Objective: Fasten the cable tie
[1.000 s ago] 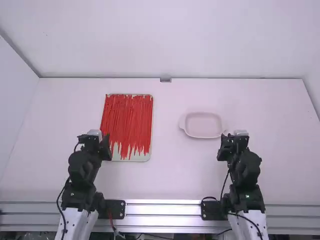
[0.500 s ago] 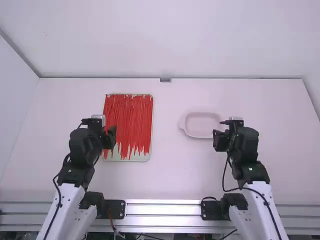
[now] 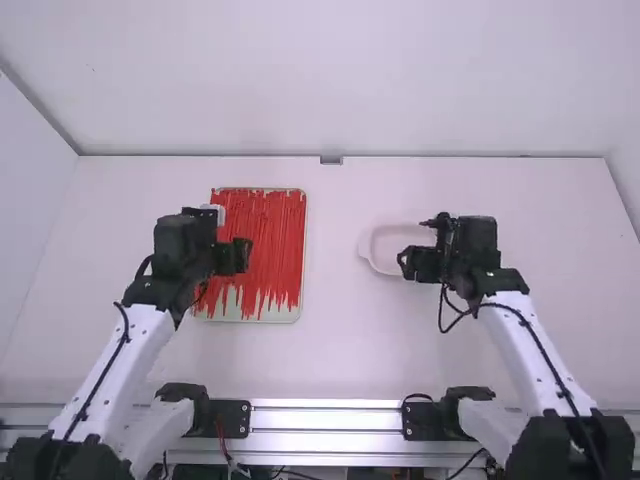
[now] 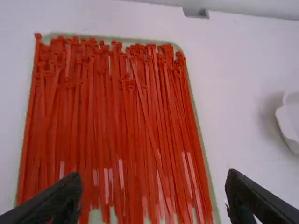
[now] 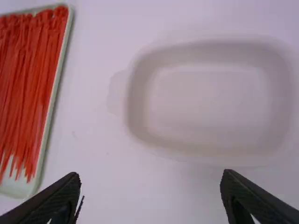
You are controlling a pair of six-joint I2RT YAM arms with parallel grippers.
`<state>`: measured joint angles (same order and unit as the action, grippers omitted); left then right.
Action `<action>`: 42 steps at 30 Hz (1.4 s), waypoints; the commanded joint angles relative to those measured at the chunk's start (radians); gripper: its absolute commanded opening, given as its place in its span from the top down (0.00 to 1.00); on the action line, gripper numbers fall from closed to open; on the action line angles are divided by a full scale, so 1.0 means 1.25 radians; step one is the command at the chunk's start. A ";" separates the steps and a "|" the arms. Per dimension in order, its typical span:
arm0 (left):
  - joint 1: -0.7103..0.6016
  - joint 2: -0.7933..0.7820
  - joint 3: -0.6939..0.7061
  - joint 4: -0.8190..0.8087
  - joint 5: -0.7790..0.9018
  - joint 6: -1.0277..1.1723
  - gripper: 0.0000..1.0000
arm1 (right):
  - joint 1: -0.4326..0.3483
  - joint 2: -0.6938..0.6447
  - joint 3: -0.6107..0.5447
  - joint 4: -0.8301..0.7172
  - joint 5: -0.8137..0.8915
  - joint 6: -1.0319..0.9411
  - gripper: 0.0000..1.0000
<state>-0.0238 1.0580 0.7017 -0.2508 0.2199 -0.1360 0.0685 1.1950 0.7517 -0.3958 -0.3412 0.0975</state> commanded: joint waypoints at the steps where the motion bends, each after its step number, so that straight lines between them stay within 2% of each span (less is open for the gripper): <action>1: -0.009 0.039 0.043 -0.015 0.028 -0.023 0.15 | 0.017 0.048 0.053 -0.011 -0.033 -0.017 0.15; 6: -0.015 0.110 0.091 -0.056 0.042 -0.032 0.09 | 0.052 0.129 0.105 -0.019 -0.058 0.009 0.08; 13: -0.017 0.167 0.134 -0.072 0.056 -0.064 0.03 | 0.079 0.169 0.178 -0.094 -0.076 -0.022 0.03; 18: -0.018 0.186 0.194 -0.094 0.059 -0.029 0.01 | 0.085 0.148 0.240 -0.157 -0.085 -0.037 0.01; 25: -0.017 0.212 0.297 -0.139 -0.024 -0.024 0.01 | 0.099 0.096 0.272 -0.148 -0.086 -0.037 0.01; 30: -0.018 0.285 0.385 -0.182 -0.022 -0.020 0.01 | 0.098 0.088 0.299 -0.154 -0.099 -0.035 0.01; 36: -0.017 0.438 0.542 -0.261 -0.021 -0.020 0.01 | 0.098 0.088 0.321 -0.147 -0.103 -0.046 0.01; 42: -0.018 0.551 0.617 -0.248 -0.025 -0.019 0.01 | 0.097 0.095 0.320 -0.131 -0.104 -0.046 0.01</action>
<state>-0.0368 1.7020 1.4387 -0.5728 0.1974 -0.1719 0.1917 1.3170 1.1172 -0.5636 -0.4648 0.0456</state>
